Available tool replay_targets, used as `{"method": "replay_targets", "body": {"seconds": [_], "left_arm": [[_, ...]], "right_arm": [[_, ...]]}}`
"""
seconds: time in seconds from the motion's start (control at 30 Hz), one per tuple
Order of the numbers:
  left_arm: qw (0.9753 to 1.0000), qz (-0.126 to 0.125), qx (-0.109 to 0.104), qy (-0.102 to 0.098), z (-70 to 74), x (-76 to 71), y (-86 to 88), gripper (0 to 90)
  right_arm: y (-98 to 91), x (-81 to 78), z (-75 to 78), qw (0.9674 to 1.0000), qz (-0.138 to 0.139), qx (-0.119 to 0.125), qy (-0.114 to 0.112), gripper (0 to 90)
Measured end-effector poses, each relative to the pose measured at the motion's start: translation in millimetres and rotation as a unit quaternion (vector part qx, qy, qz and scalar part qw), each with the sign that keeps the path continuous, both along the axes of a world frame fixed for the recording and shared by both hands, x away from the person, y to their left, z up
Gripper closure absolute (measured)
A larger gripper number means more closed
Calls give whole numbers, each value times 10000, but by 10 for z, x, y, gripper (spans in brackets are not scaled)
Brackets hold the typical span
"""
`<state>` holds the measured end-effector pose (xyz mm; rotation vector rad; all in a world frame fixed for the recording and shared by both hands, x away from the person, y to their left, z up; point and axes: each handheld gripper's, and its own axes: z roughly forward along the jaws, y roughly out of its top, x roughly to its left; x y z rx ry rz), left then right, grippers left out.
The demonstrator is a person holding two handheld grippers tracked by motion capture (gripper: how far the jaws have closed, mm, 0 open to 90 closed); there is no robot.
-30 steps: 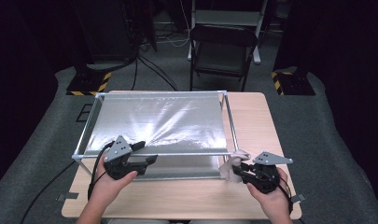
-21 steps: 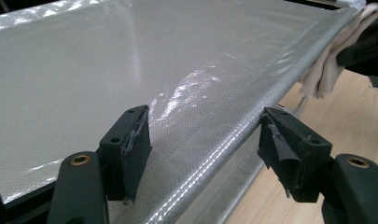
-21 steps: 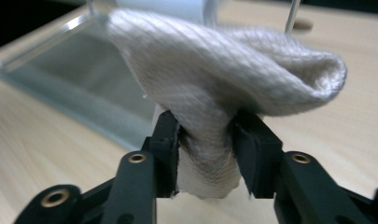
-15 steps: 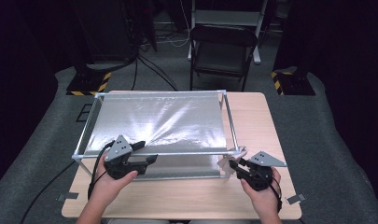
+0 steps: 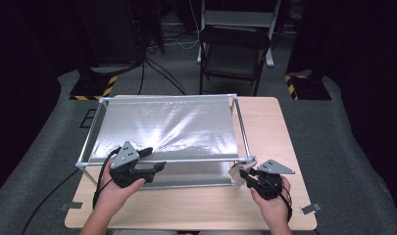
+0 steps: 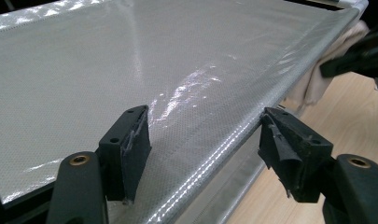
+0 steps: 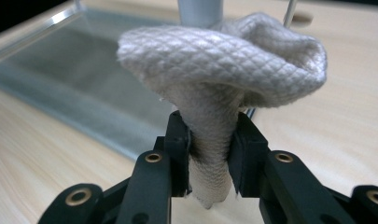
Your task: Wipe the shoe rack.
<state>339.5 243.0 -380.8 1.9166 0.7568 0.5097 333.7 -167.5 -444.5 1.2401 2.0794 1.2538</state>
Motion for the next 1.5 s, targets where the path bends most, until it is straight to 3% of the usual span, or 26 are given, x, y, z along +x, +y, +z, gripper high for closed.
{"method": "replay_targets", "body": {"seconds": [0.07,0.17,0.3,0.47,0.7,0.77,0.87,0.97,1.07,1.17,1.27,1.37,1.5], "left_arm": [[10000,32,-1,-51,2,-5,-7,333],[10000,69,-36,28,41,-24,19,336],[9988,398,242,-165,57,-110,130,300],[9983,514,126,-229,21,-161,319,293],[9986,465,-70,-236,-18,-163,355,301],[9986,451,-126,-232,-28,-151,347,302],[9985,438,-200,-251,-45,-142,349,305],[9986,391,-265,-238,-56,-136,353,310],[9986,399,-267,-218,-52,-130,344,312],[9988,400,-188,-211,-40,-123,325,312],[9988,364,-191,-248,-48,-108,324,317],[9988,333,-279,-218,-58,-91,343,318],[9987,288,-343,-242,-72,-72,354,318]], "right_arm": [[3,10,30,9999,39,-84,-45,728],[-18,11,-3,10000,73,9,-58,734],[-31,-7,-61,10000,-11,-32,19,737],[-173,-86,-14,9995,-220,-199,135,738],[-394,-273,-90,9993,-367,36,76,730],[-391,-259,-180,9989,-411,-22,214,730],[-354,-188,-462,9970,-510,-148,555,727],[-415,-143,-479,9962,-414,-58,760,718],[-411,-160,-328,9972,-442,-90,599,718],[-440,-192,-110,9988,-435,20,237,717],[-466,-188,-57,9988,-469,119,79,717],[-478,-187,-157,9987,-476,207,8,718],[-423,-107,-557,9973,-505,-98,523,717]]}}
